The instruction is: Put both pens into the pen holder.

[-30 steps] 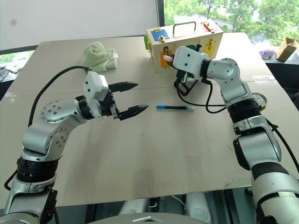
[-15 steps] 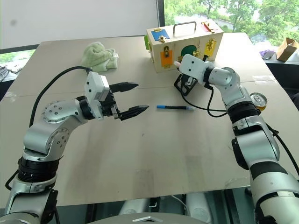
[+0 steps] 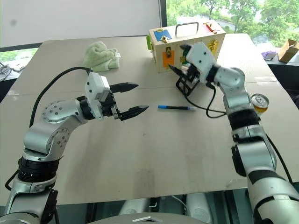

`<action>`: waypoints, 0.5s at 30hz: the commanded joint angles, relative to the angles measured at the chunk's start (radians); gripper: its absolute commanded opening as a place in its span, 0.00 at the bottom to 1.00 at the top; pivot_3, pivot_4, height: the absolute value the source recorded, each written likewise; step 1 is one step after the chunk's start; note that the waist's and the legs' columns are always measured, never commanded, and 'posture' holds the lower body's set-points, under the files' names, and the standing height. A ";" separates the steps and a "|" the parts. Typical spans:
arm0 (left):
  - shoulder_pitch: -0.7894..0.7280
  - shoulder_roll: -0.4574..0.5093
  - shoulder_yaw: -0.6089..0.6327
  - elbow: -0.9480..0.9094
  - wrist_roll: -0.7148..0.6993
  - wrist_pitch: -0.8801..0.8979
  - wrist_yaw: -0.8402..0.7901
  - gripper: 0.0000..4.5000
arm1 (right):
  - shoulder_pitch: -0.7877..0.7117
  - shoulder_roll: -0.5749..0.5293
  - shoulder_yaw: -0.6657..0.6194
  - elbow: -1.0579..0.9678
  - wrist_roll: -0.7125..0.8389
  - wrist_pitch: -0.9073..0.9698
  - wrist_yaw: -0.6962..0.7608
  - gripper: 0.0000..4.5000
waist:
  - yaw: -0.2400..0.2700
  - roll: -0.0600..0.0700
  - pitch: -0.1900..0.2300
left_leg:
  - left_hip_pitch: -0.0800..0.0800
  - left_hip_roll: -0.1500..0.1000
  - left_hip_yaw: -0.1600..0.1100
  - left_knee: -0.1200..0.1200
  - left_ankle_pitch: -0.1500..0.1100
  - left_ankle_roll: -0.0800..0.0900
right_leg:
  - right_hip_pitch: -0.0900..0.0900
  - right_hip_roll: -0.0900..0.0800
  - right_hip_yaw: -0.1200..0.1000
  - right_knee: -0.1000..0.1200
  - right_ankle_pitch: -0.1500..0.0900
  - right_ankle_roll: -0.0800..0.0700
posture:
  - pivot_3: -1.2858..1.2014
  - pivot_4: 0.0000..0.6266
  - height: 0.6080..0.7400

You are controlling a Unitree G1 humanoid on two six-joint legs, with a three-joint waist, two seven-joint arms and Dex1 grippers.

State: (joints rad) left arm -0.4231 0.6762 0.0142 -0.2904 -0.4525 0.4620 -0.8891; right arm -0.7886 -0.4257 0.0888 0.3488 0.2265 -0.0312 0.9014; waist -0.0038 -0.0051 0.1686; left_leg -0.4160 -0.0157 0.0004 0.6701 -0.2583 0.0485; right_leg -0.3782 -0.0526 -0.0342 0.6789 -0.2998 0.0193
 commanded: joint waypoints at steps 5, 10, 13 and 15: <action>-0.144 -0.058 -0.106 0.321 0.117 -0.206 -0.121 1.00 | 0.321 -0.178 -0.104 -0.532 0.306 0.478 0.053 0.82 | 0.019 0.000 0.000 | 0.000 0.000 -0.001 0.000 0.000 0.000 | 0.000 0.000 -0.001 0.001 0.000 0.000 | 0.52 0.24 1.00; -0.297 -0.178 -0.124 0.700 0.138 -0.383 -0.241 1.00 | 0.463 -0.221 -0.161 -0.602 0.295 0.517 -0.008 0.82 | 0.020 0.000 0.000 | 0.001 0.000 0.000 0.001 0.000 0.001 | 0.000 0.001 0.001 0.002 0.000 0.000 | 0.52 0.24 1.00; -0.403 -0.239 -0.133 0.956 0.164 -0.492 -0.348 1.00 | 0.514 -0.206 -0.205 -0.680 0.359 0.565 -0.049 0.82 | 0.019 -0.001 0.001 | -0.001 0.000 -0.001 0.003 0.000 0.001 | 0.000 0.001 -0.003 0.002 0.000 0.000 | 0.52 0.24 1.00; -0.473 -0.268 -0.153 1.127 0.220 -0.587 -0.387 1.00 | 0.552 -0.216 -0.218 -0.726 0.357 0.581 -0.076 0.82 | 0.017 -0.002 0.001 | -0.002 -0.001 -0.001 0.003 0.000 0.001 | 0.000 0.001 -0.003 0.001 0.000 0.000 | 0.52 0.24 1.00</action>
State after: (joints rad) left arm -0.8661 0.4110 -0.1353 0.7693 -0.2592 -0.0483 -1.2421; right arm -0.2393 -0.6328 -0.0897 -0.3188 0.5610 0.5436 0.8439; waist 0.0128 -0.0067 0.1696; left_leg -0.4178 -0.0165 0.0000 0.6728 -0.2586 0.0494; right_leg -0.3786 -0.0510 -0.0363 0.6800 -0.2998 0.0196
